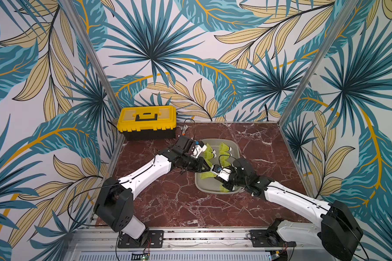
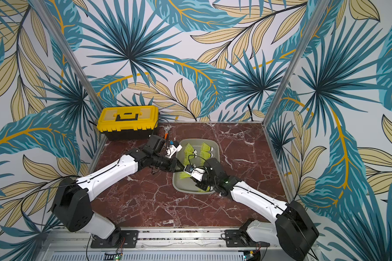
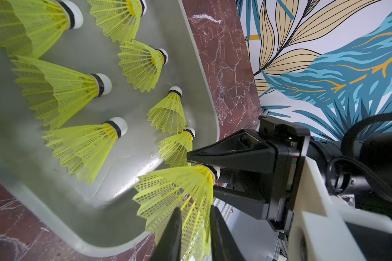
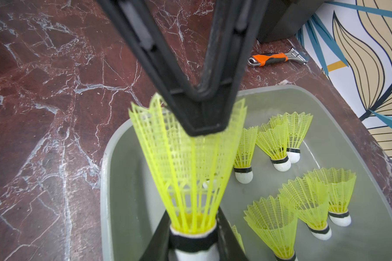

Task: Put the shuttlecocks into the storage box
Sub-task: Place the shuttlecock in the storage box.

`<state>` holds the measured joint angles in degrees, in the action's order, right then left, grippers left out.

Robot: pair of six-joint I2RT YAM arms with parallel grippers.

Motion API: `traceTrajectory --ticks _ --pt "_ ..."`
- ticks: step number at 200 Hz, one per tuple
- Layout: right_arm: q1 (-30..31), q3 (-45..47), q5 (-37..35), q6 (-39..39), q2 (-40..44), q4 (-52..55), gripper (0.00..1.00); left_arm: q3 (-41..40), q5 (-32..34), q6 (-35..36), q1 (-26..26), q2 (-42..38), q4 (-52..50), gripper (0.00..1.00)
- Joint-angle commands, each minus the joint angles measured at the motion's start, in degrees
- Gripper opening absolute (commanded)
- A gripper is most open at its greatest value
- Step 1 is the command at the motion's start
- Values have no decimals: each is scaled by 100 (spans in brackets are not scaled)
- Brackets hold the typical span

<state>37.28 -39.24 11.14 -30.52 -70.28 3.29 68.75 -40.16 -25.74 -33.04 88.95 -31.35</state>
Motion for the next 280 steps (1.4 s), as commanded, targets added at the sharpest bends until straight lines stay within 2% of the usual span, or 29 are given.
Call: traceTrajectory --ticks 1,36,91,106,138,154,186,236,280 --pt "4 -132 121 -76 -18 137 18 277 -195 146 -53 17 -41 24" --pt "10 -154 49 -60 -56 128 18 308 -367 181 -128 101 -39 23" --pt "12 -134 -130 -3 -21 103 20 367 -217 103 -133 149 -10 0" --pt "8 -97 -201 67 21 31 25 343 -187 -44 -138 151 169 0" --pt "8 154 -493 319 245 -324 53 194 -119 -473 -137 119 694 0" --pt "7 336 -670 469 427 -503 61 102 41 -677 -134 90 872 0" --pt "11 746 -1064 843 1002 -812 66 -143 302 -1035 -136 3 1186 0" --pt "10 1274 -1548 1434 2052 -1124 69 -675 289 -1506 -244 -157 1479 0" --pt "7 1402 -1744 1577 2443 -1011 70 -1000 275 -1684 -437 -124 1527 0"
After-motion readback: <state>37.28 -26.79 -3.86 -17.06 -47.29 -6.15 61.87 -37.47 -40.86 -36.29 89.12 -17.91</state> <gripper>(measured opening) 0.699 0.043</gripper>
